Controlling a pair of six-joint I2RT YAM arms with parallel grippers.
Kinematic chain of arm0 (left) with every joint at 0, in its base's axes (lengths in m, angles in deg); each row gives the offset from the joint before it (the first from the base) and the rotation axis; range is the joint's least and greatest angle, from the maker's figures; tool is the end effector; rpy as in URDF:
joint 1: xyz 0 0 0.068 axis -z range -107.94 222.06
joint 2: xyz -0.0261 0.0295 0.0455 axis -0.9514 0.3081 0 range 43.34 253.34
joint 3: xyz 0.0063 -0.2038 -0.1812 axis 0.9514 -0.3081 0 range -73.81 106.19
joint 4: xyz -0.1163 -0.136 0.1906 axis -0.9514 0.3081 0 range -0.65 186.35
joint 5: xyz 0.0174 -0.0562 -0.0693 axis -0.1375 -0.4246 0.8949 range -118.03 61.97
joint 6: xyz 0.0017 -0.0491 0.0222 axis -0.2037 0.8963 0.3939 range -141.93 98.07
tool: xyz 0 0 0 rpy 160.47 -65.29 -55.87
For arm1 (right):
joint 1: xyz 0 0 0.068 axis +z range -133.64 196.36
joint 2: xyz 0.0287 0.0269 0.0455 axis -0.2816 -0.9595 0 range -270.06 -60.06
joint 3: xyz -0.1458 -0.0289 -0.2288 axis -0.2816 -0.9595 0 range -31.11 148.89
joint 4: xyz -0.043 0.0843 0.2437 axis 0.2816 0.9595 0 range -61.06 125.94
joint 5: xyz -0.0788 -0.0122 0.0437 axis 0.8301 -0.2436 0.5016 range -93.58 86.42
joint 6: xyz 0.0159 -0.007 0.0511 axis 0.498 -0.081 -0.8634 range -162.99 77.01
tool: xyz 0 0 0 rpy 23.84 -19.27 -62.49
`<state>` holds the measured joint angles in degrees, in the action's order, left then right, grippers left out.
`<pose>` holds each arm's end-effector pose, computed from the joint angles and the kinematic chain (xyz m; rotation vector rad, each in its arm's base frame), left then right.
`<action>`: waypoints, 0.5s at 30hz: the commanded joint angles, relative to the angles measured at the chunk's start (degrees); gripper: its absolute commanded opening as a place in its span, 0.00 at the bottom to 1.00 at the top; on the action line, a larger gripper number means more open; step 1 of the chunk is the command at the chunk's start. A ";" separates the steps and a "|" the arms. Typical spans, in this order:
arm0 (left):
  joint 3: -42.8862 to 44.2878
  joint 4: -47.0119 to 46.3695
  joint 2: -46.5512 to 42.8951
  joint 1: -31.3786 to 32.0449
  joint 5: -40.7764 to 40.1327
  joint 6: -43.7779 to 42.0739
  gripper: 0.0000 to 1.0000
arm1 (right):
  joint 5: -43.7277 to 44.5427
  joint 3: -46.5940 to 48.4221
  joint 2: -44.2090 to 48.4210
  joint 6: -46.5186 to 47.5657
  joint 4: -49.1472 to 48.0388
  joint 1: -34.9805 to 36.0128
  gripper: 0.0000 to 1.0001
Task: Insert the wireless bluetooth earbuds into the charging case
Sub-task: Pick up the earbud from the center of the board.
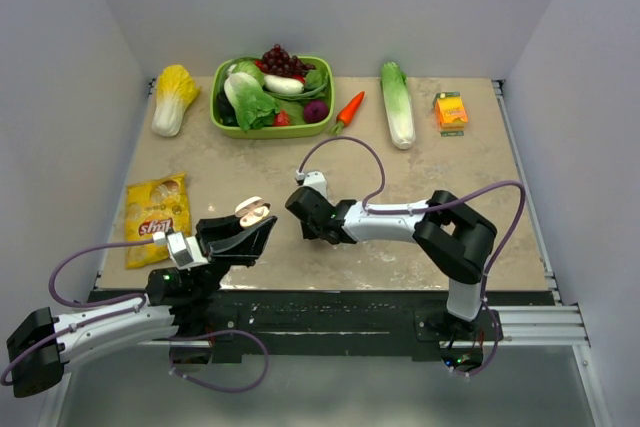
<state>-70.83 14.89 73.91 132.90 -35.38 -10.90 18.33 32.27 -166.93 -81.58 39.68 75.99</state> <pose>0.0587 -0.0959 0.2673 0.2180 0.7773 -1.1422 0.2027 0.3195 0.1542 -0.2957 2.4257 0.2860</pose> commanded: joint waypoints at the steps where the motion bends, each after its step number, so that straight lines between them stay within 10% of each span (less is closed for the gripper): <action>1: -9.49 -10.53 -0.16 0.25 -0.11 1.19 0.00 | -2.05 -2.29 -0.71 -2.37 1.65 0.57 0.20; 15: -7.82 -11.76 3.00 0.25 -0.82 0.23 0.00 | 4.80 -6.24 12.81 -0.62 0.16 0.57 0.00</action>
<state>-70.83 14.87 75.20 132.90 -35.45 -10.53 18.55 26.65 -161.23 -82.58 39.62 76.37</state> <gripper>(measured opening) 0.344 0.240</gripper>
